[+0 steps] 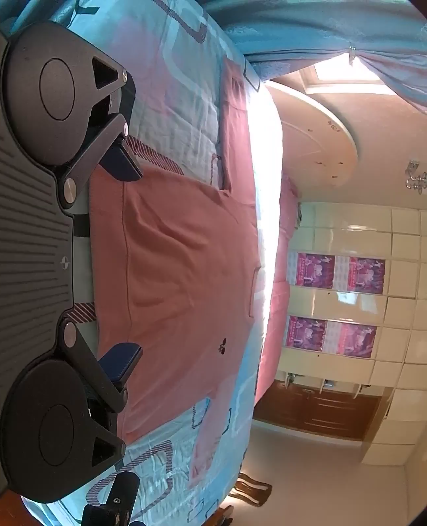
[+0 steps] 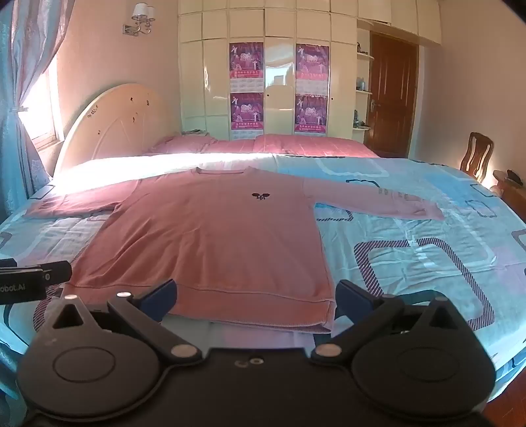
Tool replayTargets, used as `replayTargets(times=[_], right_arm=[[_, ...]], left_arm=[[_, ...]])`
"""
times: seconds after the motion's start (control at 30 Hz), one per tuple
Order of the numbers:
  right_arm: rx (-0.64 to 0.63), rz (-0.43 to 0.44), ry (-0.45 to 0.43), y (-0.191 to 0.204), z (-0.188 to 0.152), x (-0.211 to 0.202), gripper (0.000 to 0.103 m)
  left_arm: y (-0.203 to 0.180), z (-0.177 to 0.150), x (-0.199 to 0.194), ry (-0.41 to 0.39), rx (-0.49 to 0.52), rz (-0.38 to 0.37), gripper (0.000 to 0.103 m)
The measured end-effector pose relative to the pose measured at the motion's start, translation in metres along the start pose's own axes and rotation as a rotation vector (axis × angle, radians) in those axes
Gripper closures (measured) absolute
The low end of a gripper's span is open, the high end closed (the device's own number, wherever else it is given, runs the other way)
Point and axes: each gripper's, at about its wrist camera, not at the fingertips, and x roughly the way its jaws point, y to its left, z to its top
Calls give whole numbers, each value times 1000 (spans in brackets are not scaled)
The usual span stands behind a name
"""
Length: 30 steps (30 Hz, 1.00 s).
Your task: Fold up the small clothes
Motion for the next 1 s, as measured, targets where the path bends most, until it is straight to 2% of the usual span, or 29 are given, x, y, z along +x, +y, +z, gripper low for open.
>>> replayTargets(times=[0.3,0.33,1.0], right_arm=[[-10,-9,1,0,0,3,1],[-1,-9,9,-2,-2,13,1],[9,-9,11,-2,2,8,1]], left_arm=[[-1,-4,0,-7,-11,-14,0],[-1,-4,0,-6,-10,-13,0],[-3,2,0,-10,-7,-16,0]])
